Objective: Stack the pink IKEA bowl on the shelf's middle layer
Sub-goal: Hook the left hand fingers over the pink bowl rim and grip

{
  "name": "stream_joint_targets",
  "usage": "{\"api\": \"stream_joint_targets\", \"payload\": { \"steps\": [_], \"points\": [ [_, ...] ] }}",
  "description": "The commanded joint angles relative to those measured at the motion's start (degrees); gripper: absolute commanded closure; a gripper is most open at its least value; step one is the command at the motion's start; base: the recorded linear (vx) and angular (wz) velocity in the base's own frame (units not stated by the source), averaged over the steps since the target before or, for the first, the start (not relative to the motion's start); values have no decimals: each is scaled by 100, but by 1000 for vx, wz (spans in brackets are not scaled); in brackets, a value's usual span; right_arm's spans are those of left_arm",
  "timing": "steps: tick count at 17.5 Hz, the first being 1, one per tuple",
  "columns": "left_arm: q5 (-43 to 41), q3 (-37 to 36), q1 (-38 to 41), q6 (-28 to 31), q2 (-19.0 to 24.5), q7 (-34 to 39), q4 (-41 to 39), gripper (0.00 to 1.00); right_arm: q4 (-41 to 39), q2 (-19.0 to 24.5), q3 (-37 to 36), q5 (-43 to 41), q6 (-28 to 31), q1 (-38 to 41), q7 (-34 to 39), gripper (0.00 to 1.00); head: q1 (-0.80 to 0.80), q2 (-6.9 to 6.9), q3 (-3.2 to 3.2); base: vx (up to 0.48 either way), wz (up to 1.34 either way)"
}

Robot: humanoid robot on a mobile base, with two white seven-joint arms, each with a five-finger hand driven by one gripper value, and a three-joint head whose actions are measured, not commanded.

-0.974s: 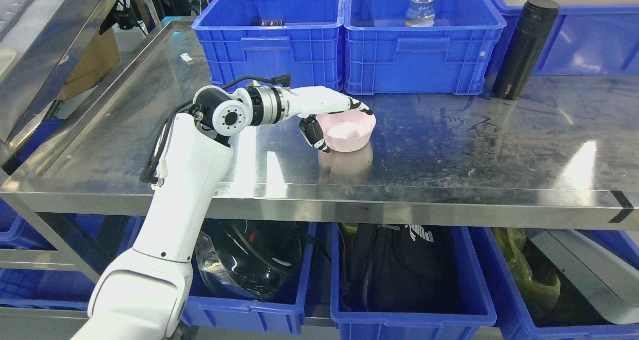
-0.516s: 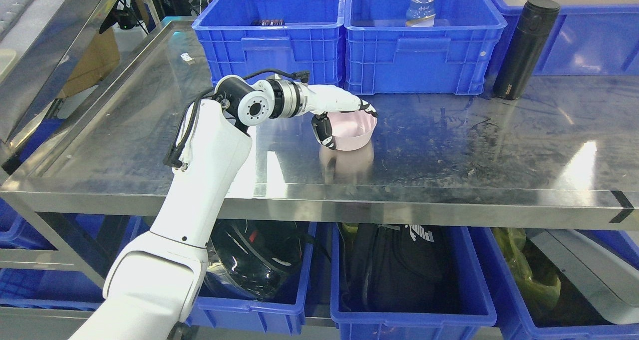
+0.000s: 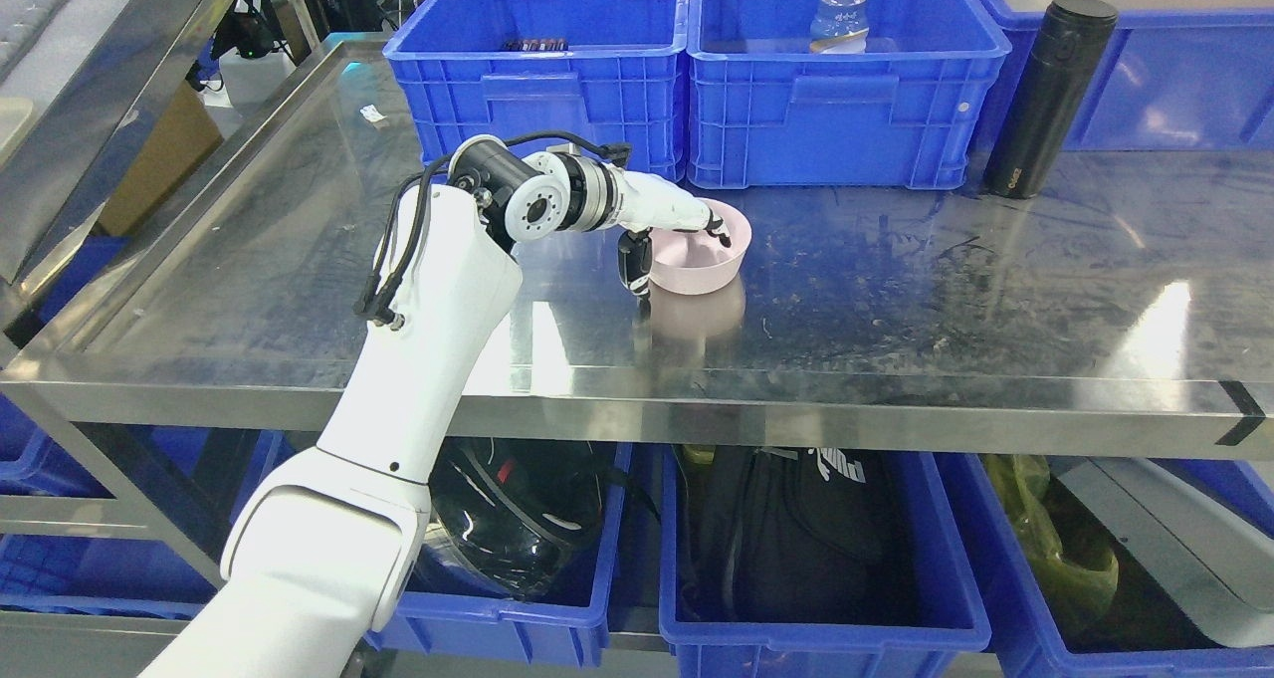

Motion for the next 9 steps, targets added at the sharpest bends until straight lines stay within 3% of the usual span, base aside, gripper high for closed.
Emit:
{"api": "stream_joint_targets", "payload": {
  "steps": [1,3,4,7,9],
  "points": [
    [-115,-125,80,-80,6,188,77,14,-100,-100,0,0,-5,26,4,0,0,0,0,0,0],
    [-1,-134,80,-88,6,348,94,15,-100,-100,0,0,-5,18,4,0,0,0,0,0,0],
    [43,-143,80,-97,6,348,94,20,-100,-100,0,0,-5,17,4,0,0,0,0,0,0],
    [201,-99,80,-238,6,287,94,41,-100,-100,0,0,-5,26,4,0,0,0,0,0,0],
    [306,32,80,-264,6,60,94,63,-100,-100,0,0,-5,26,4,0,0,0,0,0,0]
  ]
}}
